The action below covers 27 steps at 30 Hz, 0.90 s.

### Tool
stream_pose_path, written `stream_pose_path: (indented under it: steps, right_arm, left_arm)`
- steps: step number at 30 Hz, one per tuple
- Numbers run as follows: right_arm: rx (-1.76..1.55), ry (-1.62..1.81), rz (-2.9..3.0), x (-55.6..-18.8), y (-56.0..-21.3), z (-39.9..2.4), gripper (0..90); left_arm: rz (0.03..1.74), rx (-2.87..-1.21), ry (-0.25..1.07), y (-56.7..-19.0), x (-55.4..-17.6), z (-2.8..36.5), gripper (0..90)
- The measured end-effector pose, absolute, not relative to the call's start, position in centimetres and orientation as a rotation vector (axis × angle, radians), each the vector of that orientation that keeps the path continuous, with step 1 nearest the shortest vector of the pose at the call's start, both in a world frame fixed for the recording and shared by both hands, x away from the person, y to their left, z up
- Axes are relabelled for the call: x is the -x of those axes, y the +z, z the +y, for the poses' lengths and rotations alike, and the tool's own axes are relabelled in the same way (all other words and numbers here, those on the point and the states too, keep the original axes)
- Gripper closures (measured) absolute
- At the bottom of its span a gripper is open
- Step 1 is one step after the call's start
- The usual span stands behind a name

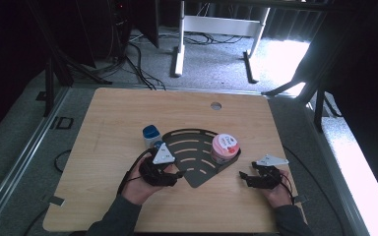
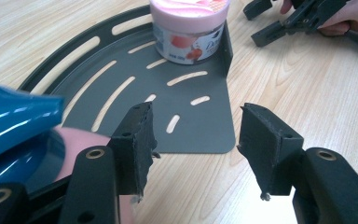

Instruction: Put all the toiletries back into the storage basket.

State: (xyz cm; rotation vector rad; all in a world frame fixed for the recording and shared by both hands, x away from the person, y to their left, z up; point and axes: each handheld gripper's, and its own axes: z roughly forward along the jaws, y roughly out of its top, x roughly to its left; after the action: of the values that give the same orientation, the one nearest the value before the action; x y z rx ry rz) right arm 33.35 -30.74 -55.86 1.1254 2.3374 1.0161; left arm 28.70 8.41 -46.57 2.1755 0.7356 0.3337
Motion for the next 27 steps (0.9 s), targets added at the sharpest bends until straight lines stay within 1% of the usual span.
stream_pose_path:
  steps: [21, 24, 27]
  right_arm:
    - [-1.121, 1.022, 2.337, -33.3, -55.9, -30.8, 28.6]
    - [-1.121, 1.022, 2.337, -33.3, -55.9, -30.8, 28.5]
    - [-1.121, 1.022, 2.337, -33.3, -55.9, -30.8, 28.5]
  left_arm:
    - [0.866, -2.136, 0.370, -45.7, -28.4, 12.3, 46.1]
    - [0.893, -2.130, 0.387, -45.5, -28.4, 12.8, 45.8]
    - [0.926, -2.131, 0.430, -45.5, -28.4, 13.2, 44.7]
